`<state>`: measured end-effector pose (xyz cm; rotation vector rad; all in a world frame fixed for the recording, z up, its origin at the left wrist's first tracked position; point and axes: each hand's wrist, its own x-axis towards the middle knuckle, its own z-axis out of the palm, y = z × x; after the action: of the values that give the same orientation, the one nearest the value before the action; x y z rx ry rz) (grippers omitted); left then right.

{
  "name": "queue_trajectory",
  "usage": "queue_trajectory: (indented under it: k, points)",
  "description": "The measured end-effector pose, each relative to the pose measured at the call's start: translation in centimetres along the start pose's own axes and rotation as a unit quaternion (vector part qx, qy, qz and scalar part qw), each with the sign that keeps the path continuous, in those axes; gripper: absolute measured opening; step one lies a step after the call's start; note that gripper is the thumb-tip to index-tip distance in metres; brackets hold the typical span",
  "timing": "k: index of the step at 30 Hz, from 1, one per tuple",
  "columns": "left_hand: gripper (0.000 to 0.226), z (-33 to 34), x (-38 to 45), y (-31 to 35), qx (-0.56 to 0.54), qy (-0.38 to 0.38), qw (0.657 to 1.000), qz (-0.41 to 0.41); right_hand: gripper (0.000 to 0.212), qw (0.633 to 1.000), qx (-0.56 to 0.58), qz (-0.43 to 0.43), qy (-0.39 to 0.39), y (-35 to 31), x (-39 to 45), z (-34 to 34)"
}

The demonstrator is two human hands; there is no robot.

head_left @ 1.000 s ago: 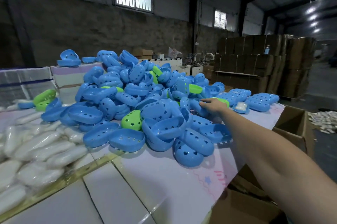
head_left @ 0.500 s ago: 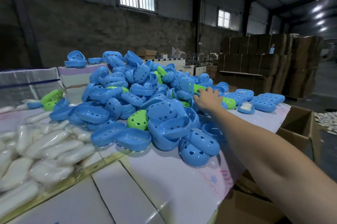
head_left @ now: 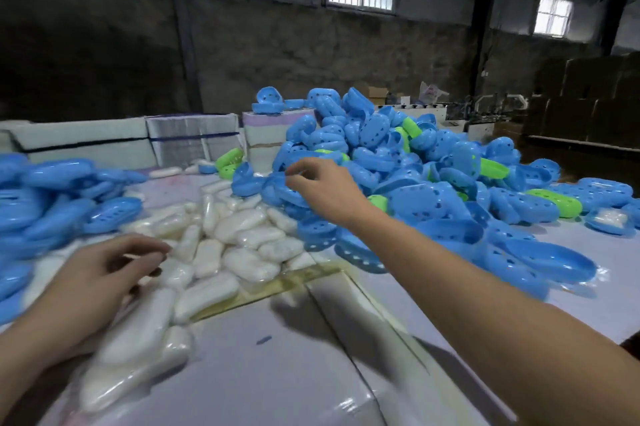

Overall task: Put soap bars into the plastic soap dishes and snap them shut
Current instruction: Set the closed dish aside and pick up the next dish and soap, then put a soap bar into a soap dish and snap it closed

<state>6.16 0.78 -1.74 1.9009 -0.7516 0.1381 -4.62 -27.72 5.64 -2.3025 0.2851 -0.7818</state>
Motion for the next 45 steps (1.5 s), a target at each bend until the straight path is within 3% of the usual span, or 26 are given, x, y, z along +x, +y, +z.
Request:
queue_trajectory:
  k: [4, 7, 11, 14, 20, 23, 26, 29, 34, 40, 43, 45]
  points:
    - [0.029, -0.3, 0.3, 0.4, 0.017, 0.014, 1.000, -0.001, 0.021, 0.993, 0.090, -0.005, -0.073, -4.2, -2.1, 8.4]
    - [0.029, -0.3, 0.4, 0.2, 0.043, 0.030, 0.999, -0.009, 0.021, 0.991, 0.118, -0.011, -0.061, -5.3, -3.1, 13.0]
    - [0.027, -0.3, 0.5, -0.3, 0.094, 0.052, 0.994, -0.011, 0.023, 0.994, 0.069, -0.087, -0.019, -4.6, -3.4, 15.1]
    - [0.021, -1.1, 1.1, -0.8, 0.160, 0.086, 0.983, -0.031, 0.022, 0.991, 0.058, -0.112, -0.055, -3.3, -3.2, 14.9]
    - [0.032, -7.1, 2.3, -3.1, 0.324, 0.239, 0.906, -0.130, 0.024, 0.981, 0.049, -0.164, -0.093, -3.4, -3.6, 14.8]
    - [0.057, -8.5, 2.4, -4.8, 0.400, 0.164, 0.870, -0.238, 0.025, 0.977, 0.043, -0.174, -0.115, -3.7, -4.0, 15.0]
    - [0.069, -8.3, 2.9, -5.5, 0.400, 0.111, 0.865, -0.282, 0.025, 0.976, 0.042, -0.170, -0.126, -3.6, -4.0, 14.8]
    - [0.061, -8.2, 3.0, -5.6, 0.430, 0.108, 0.858, -0.259, 0.025, 0.977, 0.038, -0.168, -0.129, -3.4, -3.9, 14.6]
    - [0.038, -8.6, 2.9, -5.4, 0.378, 0.141, 0.882, -0.243, 0.026, 0.976, 0.032, -0.166, -0.140, -3.7, -4.1, 14.4]
    - [0.021, -8.4, 2.7, -5.8, 0.362, 0.073, 0.888, -0.273, 0.032, 0.965, 0.000, -0.206, -0.164, -4.3, -4.6, 14.0]
    - [0.024, -8.7, 2.8, -5.7, 0.359, 0.105, 0.888, -0.267, 0.038, 0.950, -0.004, -0.238, -0.200, -4.8, -4.8, 13.6]
    - [0.041, -8.7, 2.9, -5.7, 0.354, 0.126, 0.886, -0.271, 0.034, 0.940, -0.025, -0.257, -0.223, -4.9, -4.9, 13.2]
